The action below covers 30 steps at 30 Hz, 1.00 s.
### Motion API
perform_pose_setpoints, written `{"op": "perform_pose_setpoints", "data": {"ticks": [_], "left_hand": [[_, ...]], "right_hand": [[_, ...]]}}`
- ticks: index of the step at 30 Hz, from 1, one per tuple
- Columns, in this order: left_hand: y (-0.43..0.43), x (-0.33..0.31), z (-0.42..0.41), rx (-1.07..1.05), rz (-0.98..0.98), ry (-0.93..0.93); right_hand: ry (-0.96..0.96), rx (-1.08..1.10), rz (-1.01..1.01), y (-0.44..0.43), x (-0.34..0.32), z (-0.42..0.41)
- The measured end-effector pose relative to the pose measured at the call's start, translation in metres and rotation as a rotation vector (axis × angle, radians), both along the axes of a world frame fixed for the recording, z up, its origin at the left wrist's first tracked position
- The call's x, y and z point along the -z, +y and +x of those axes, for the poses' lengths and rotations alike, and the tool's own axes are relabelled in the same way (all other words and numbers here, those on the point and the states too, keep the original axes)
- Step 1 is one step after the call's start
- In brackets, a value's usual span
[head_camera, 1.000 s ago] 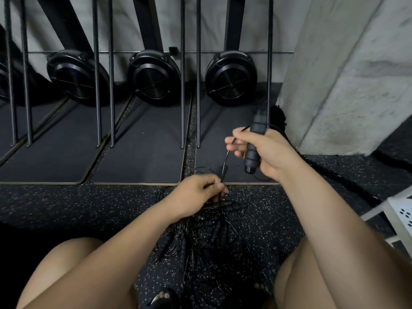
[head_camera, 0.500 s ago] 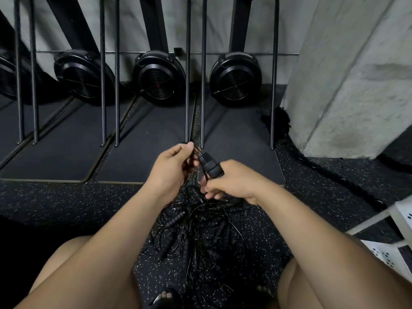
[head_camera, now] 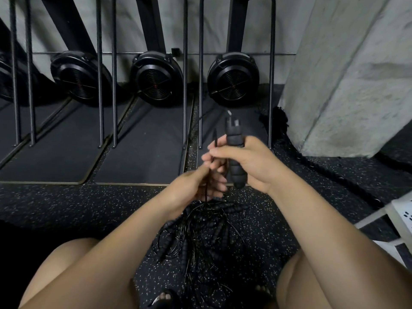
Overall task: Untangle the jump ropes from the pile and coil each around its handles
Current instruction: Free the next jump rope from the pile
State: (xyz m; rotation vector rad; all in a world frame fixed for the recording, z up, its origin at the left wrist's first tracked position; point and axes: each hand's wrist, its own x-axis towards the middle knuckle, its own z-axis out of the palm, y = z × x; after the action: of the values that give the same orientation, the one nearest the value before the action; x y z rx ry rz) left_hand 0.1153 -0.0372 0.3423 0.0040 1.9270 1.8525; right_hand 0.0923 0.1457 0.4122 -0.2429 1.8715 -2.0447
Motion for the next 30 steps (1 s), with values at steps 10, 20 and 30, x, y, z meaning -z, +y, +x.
{"op": "perform_pose_setpoints", "data": {"ticks": [10,20,30], "left_hand": [[0.005,0.008,0.015,0.171,-0.289,0.203],[-0.006,-0.016,0.003,-0.014,-0.119,0.375],[-0.023,-0.016,-0.019,-0.319,0.196,0.233]], "right_hand": [[-0.071,0.421,-0.322,0.038,0.0,-0.033],[-0.166,0.116,0.17,0.028,0.019,-0.026],[-0.129,-0.164,0.354,-0.012,0.041,-0.005]]}}
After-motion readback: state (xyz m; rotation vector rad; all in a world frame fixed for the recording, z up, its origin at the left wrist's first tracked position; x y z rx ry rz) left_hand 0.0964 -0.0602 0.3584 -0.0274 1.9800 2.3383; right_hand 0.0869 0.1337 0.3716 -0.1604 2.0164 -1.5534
